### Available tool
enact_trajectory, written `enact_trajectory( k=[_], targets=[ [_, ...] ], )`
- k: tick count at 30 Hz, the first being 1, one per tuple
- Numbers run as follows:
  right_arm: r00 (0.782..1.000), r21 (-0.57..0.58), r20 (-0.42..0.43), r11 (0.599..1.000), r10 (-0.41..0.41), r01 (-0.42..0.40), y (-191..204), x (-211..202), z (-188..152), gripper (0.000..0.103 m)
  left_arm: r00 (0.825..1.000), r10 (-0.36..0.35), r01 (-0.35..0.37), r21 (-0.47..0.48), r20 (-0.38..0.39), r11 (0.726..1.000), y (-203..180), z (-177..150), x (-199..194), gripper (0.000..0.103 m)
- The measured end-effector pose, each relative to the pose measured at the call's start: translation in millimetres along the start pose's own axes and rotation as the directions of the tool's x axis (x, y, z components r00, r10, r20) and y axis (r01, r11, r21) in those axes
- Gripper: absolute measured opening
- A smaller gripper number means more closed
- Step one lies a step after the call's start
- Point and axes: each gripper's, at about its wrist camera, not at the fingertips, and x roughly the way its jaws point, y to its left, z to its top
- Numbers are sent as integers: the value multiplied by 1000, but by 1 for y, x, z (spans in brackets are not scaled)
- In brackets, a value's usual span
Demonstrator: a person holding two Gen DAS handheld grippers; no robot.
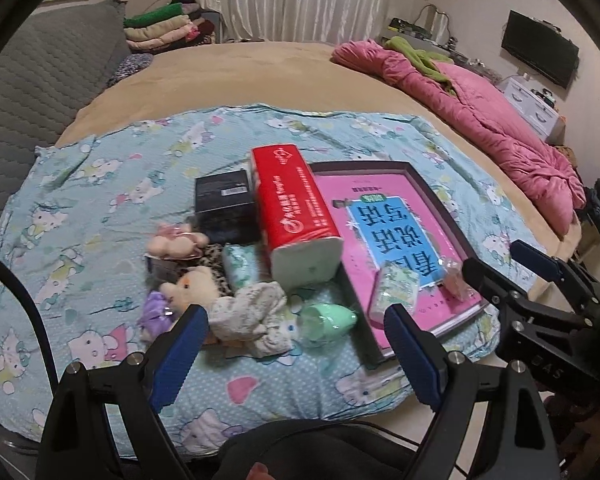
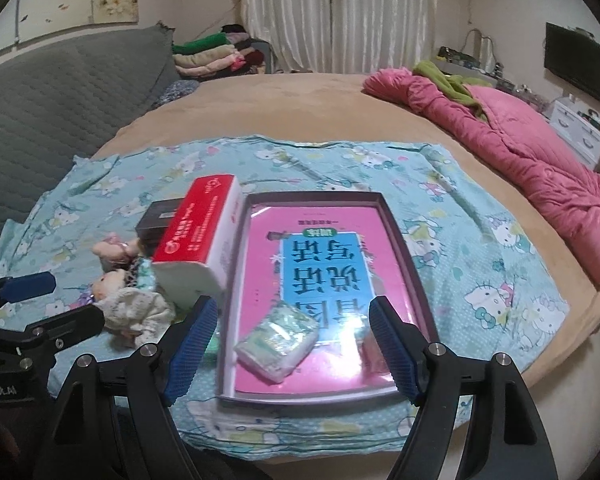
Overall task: Organize soft objects
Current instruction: 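Withdraw both open tools from the tray back toward the pile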
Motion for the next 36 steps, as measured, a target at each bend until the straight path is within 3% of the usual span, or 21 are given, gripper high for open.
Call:
enact_trajectory(
  k=[14,25,36],
  targets=[
    [999,-78,25,997,31,-29,34,-12,4,80,999,34,-33,-59,16,998,39,-5,-15,89],
    [998,-148,27,988,53,-48,58,-12,4,80,991,132,-126,-136,38,983,106,-5,-29,90],
    [997,-228,14,971,81,-75,78,-4,-5,80,992,126,-123,-265,-8,956,165,-24,-21,90]
  ],
)
